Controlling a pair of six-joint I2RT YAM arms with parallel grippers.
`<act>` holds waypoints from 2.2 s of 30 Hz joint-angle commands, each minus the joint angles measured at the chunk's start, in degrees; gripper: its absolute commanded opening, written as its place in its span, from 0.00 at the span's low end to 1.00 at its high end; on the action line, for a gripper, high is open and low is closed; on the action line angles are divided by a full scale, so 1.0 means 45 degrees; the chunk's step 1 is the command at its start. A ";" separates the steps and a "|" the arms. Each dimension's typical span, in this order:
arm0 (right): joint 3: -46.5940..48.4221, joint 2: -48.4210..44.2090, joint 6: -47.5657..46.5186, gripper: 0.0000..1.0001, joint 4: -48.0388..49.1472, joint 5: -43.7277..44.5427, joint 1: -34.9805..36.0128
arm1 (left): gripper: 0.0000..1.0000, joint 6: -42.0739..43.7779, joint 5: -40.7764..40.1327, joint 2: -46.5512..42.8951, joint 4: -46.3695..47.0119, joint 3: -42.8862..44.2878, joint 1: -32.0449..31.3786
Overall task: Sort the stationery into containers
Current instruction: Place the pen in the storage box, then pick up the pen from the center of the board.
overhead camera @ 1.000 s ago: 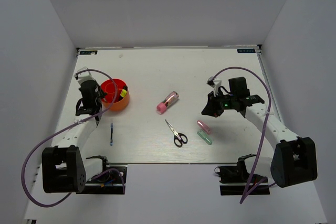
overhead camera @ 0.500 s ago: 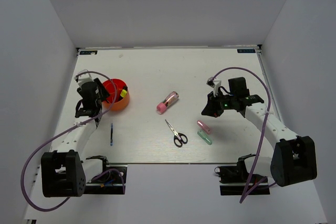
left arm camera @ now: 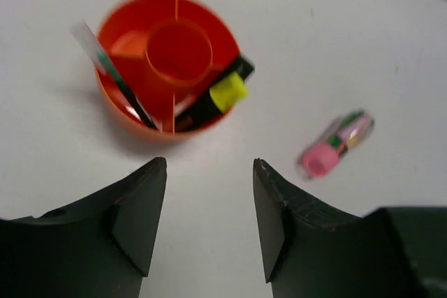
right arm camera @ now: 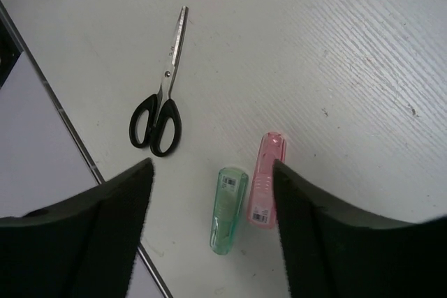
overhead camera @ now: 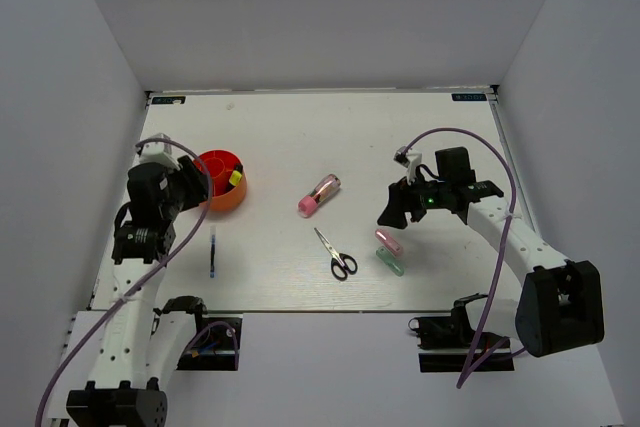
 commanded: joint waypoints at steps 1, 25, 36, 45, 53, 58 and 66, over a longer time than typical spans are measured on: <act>0.0281 -0.0041 0.0262 0.67 0.0072 0.0063 -0.0048 | 0.63 0.0256 0.2492 0.0298 -0.2839 -0.0663 -0.0046; 0.0008 -0.0725 0.0399 0.15 0.0385 0.0025 -0.0595 | 0.39 0.2288 -0.0630 0.2955 -0.1219 -0.3028 -0.1217; 0.0008 -0.0705 0.0457 0.15 0.0346 -0.0210 -0.0634 | 0.40 0.2815 -0.1353 0.3150 0.0514 -0.3867 -0.1198; -0.0012 -0.0725 0.0477 0.15 0.0365 -0.0269 -0.0654 | 0.40 0.3264 -0.2095 0.3500 0.1594 -0.4182 -0.1217; -0.0031 -0.0627 0.0516 0.15 0.0403 -0.0307 -0.0693 | 0.42 0.3440 -0.2349 0.3929 0.2278 -0.4280 -0.1198; -0.0031 -0.0530 0.0536 0.15 0.0385 -0.0327 -0.0731 | 0.43 0.3245 -0.2311 0.4106 0.2375 -0.4318 -0.1217; -0.0031 -0.0491 0.0575 0.15 0.0385 -0.0347 -0.0751 | 0.43 0.3167 -0.2213 0.4399 0.2609 -0.4415 -0.1217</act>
